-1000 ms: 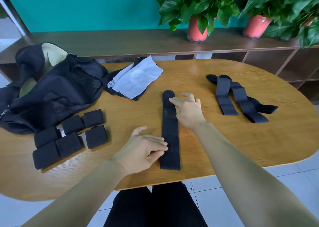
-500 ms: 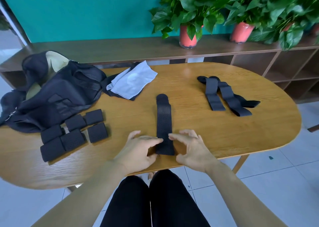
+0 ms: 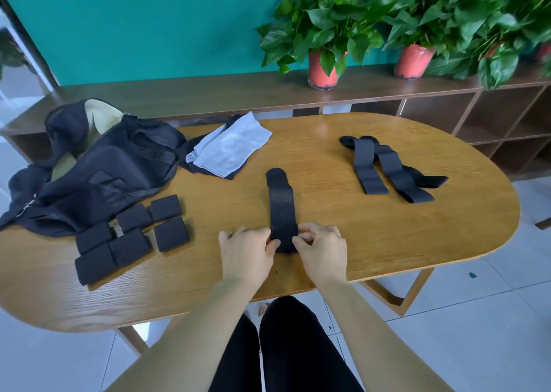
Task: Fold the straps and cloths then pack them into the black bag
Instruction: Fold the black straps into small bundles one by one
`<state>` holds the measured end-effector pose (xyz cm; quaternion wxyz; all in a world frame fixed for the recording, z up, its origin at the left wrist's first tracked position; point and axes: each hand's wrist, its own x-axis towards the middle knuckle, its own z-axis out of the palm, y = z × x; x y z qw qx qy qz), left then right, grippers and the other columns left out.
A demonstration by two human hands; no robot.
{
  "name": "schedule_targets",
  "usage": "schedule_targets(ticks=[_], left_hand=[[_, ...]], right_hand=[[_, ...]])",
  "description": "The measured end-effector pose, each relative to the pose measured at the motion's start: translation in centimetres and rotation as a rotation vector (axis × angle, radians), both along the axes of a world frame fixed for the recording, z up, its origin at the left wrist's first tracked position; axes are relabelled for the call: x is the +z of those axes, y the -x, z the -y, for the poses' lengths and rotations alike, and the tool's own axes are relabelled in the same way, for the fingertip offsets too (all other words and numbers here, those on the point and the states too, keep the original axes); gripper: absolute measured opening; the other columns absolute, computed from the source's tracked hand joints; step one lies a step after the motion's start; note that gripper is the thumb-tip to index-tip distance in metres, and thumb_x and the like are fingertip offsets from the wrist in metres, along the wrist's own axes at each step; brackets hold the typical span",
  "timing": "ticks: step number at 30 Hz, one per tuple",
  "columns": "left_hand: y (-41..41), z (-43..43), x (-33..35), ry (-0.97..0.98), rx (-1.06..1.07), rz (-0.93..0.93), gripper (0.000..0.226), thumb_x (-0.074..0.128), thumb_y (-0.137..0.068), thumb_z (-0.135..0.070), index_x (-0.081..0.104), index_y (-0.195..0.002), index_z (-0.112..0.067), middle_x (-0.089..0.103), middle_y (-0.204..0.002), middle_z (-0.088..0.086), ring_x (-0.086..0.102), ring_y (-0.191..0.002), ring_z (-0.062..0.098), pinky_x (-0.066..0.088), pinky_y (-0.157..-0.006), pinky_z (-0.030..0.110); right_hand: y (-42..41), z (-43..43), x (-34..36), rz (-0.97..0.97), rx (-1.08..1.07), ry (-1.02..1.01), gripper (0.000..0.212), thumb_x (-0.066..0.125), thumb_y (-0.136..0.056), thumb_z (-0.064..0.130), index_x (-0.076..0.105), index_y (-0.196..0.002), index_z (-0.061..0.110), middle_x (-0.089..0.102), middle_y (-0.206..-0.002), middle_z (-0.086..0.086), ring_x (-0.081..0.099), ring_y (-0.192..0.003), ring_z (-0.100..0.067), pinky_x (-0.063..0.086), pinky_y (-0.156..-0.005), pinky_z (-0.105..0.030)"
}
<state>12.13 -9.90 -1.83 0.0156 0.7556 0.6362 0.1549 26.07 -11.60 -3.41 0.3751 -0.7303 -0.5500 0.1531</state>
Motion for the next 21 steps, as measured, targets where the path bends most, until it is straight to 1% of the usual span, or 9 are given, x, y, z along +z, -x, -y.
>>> schedule_targets(ticks=[5,8,10,12,14,15,16,19,21], left_hand=[[-0.2,-0.4,-0.2,0.076,0.022,-0.018,0.043,0.047,-0.093,-0.052,0.040,-0.061,-0.025,0.039,-0.055,-0.010,0.046,-0.084,0.014,0.025,-0.083,0.036],[-0.3,-0.6,-0.4,0.067,0.010,-0.034,0.042,0.047,-0.093,-0.053,0.042,-0.062,-0.026,0.051,-0.063,-0.010,0.043,-0.080,0.013,0.023,-0.081,0.035],[-0.4,-0.8,-0.4,0.063,0.008,-0.049,0.038,0.046,-0.092,-0.054,0.047,-0.066,-0.026,0.058,-0.069,-0.010,0.048,-0.084,0.013,0.020,-0.077,0.035],[-0.4,-0.9,-0.3,0.042,0.003,-0.053,0.032,0.048,-0.091,-0.055,0.053,-0.076,-0.027,0.062,-0.077,-0.011,0.051,-0.091,0.015,0.017,-0.074,0.034],[-0.2,-1.0,-0.4,0.006,-0.022,-0.037,0.028,0.052,-0.090,-0.054,0.060,-0.106,-0.033,0.064,-0.098,-0.012,0.051,-0.102,0.015,0.019,-0.075,0.034],[-0.2,-1.2,-0.5,-0.002,-0.049,-0.034,0.036,0.054,-0.090,-0.051,0.058,-0.122,-0.034,0.062,-0.109,-0.012,0.049,-0.107,0.015,0.020,-0.077,0.034],[-0.1,-1.3,-0.7,-0.013,-0.093,-0.018,0.041,0.057,-0.090,-0.046,0.056,-0.129,-0.033,0.059,-0.117,-0.011,0.047,-0.111,0.016,0.021,-0.079,0.033],[0.1,-1.3,-1.2,-0.051,-0.250,-0.001,0.029,0.062,-0.090,-0.030,0.067,-0.119,-0.031,0.060,-0.122,-0.010,0.047,-0.112,0.018,0.023,-0.078,0.033],[0.3,-1.3,-1.4,-0.039,-0.297,-0.035,0.027,0.057,-0.093,-0.029,0.067,-0.119,-0.031,0.060,-0.126,-0.011,0.045,-0.117,0.018,0.024,-0.079,0.035]], right_hand=[[0.2,-0.3,-0.6,0.035,-0.045,-0.022,0.024,0.066,-0.085,0.025,0.070,-0.108,0.021,0.072,-0.087,0.010,0.050,-0.106,-0.013,0.038,-0.087,-0.033],[0.4,-0.3,-1.0,0.052,-0.062,-0.033,0.027,0.065,-0.085,0.026,0.069,-0.111,0.022,0.070,-0.089,0.010,0.048,-0.106,-0.012,0.034,-0.082,-0.029],[0.6,-0.3,-1.2,0.077,-0.061,-0.032,0.029,0.066,-0.085,0.027,0.067,-0.114,0.022,0.068,-0.091,0.011,0.046,-0.107,-0.012,0.030,-0.080,-0.027],[0.5,-0.3,-1.3,0.109,-0.056,-0.020,0.031,0.065,-0.086,0.029,0.066,-0.116,0.023,0.066,-0.095,0.010,0.045,-0.107,-0.013,0.028,-0.079,-0.026],[0.4,-0.3,-1.3,0.126,-0.049,-0.002,0.033,0.064,-0.086,0.030,0.064,-0.119,0.023,0.065,-0.097,0.010,0.043,-0.108,-0.014,0.028,-0.080,-0.025],[0.4,-0.3,-1.3,0.133,-0.046,0.001,0.034,0.064,-0.086,0.030,0.063,-0.119,0.023,0.065,-0.098,0.010,0.044,-0.108,-0.015,0.029,-0.080,-0.026],[0.4,-0.3,-1.3,0.138,-0.045,0.003,0.035,0.064,-0.086,0.030,0.063,-0.120,0.023,0.065,-0.098,0.009,0.044,-0.108,-0.015,0.030,-0.081,-0.027],[0.5,-0.3,-1.4,0.157,-0.047,0.006,0.038,0.064,-0.086,0.031,0.060,-0.123,0.023,0.063,-0.101,0.008,0.044,-0.107,-0.016,0.031,-0.082,-0.028],[0.5,-0.3,-1.5,0.180,-0.040,0.006,0.038,0.063,-0.087,0.032,0.061,-0.124,0.024,0.062,-0.107,0.006,0.044,-0.108,-0.018,0.033,-0.084,-0.030]])
